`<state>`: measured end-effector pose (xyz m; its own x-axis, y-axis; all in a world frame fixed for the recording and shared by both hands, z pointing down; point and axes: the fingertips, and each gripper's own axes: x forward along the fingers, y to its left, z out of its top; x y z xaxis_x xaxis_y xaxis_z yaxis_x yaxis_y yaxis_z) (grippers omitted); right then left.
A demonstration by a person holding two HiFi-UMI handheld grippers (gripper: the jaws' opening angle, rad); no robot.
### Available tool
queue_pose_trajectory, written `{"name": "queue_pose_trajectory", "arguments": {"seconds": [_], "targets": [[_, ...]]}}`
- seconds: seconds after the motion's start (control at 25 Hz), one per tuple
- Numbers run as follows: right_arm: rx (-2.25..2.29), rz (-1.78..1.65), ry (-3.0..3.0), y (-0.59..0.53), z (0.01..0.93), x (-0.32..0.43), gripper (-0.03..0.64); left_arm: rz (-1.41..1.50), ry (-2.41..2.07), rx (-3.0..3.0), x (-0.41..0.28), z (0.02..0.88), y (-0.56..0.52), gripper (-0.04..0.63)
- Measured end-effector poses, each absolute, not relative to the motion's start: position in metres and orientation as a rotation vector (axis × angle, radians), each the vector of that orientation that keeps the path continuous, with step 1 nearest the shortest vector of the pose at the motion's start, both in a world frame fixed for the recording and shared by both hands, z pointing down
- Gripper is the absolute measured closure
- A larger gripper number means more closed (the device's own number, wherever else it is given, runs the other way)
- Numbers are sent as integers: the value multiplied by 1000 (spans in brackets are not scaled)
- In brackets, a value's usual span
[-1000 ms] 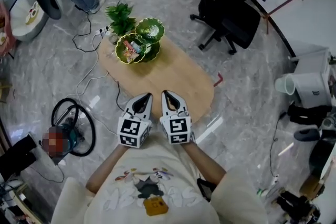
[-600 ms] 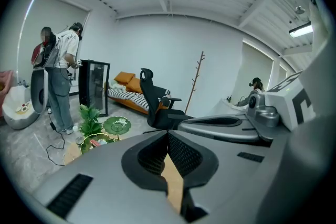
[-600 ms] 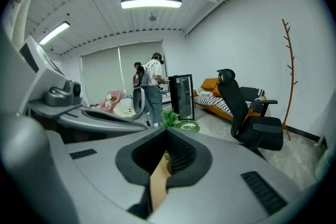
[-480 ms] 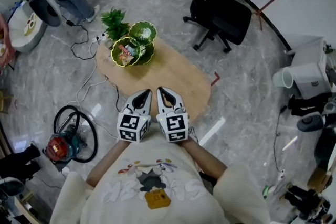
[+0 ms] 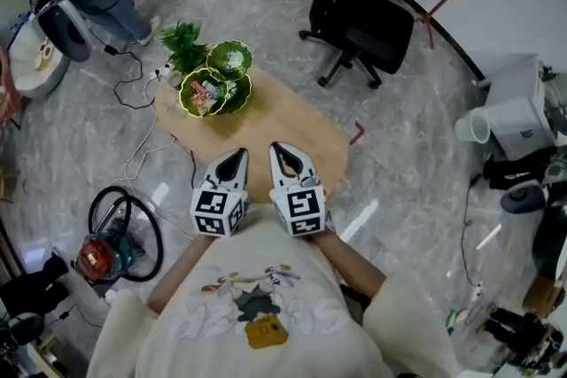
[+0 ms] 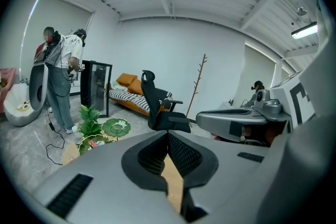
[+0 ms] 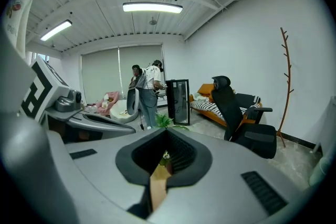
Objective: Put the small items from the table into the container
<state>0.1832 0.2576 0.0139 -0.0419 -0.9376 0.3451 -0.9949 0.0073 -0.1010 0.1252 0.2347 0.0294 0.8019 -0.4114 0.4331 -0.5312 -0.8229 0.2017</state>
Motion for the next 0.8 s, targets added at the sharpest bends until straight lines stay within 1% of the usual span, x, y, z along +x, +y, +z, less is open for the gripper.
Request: {"name": "queue_pose_trajectory", "arguments": {"seconds": [0.8], "targets": [[2066, 504, -2112, 261, 17, 206, 611, 591, -731, 2699, 141, 30, 237, 589]]}}
